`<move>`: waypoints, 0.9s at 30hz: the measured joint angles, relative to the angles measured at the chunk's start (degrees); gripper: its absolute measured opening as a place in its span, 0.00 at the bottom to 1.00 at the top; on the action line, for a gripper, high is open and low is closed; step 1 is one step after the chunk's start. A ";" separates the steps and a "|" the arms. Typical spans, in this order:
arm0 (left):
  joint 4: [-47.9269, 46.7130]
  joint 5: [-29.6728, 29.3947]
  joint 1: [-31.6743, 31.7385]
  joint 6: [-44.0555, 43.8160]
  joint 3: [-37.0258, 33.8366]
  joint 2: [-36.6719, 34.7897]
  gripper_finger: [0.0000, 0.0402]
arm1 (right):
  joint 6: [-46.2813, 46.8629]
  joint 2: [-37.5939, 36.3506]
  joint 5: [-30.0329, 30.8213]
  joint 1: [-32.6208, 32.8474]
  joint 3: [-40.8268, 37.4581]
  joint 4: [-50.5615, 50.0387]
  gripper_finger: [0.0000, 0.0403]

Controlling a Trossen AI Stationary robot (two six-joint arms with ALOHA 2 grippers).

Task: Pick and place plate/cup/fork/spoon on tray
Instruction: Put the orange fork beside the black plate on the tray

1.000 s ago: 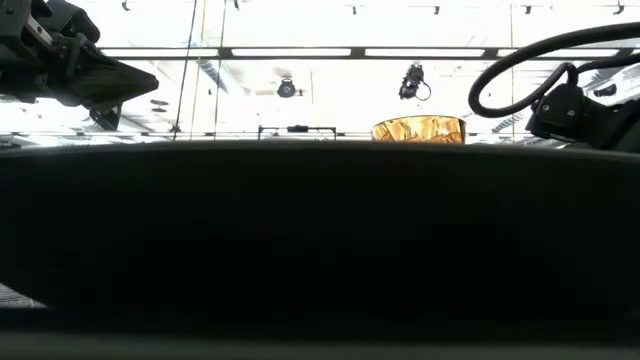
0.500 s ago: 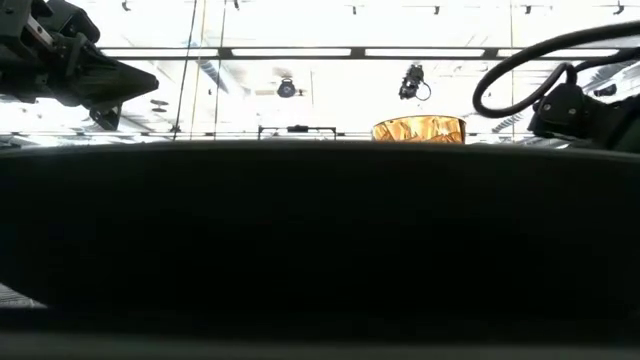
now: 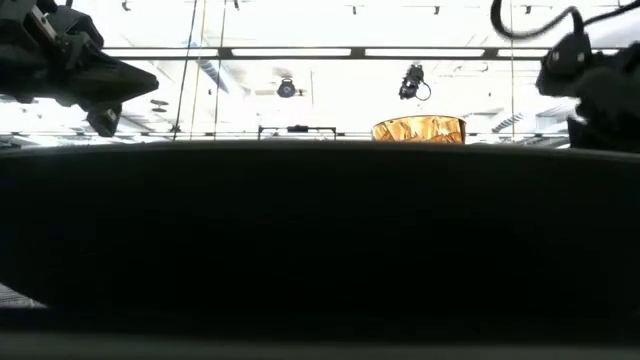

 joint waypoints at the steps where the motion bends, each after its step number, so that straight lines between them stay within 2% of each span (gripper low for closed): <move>1: 0.00 -0.02 0.02 -0.78 0.00 0.00 0.11 | -0.33 -1.16 1.12 -0.01 0.00 -0.35 0.03; 5: 0.00 -4.09 0.00 -0.78 0.00 0.00 0.11 | -2.06 -5.40 6.45 -0.12 0.04 -1.27 0.03; 8: 0.06 -6.28 0.02 -4.40 0.00 0.00 0.11 | -5.35 -7.77 9.08 -1.22 0.07 -1.47 0.03; 10: 1.10 -6.52 0.02 -6.90 0.00 0.00 0.11 | -8.81 -8.85 10.34 -2.45 0.07 -1.30 0.03; 15: 6.70 -5.46 0.09 -5.61 0.00 1.33 0.11 | -21.31 -11.00 14.81 -7.10 0.09 2.49 0.03; 19: 13.33 -6.48 0.13 -2.30 -0.01 5.11 0.11 | -36.06 -12.62 15.79 -12.16 0.11 12.34 0.03; 25: 23.45 -9.16 0.13 -0.30 0.03 13.62 0.11 | -63.22 -12.06 15.62 -17.38 0.17 36.79 0.03; 27: 23.91 -10.30 0.15 -0.29 0.45 16.88 0.11 | -71.31 -11.28 15.00 -18.38 0.17 44.61 0.03</move>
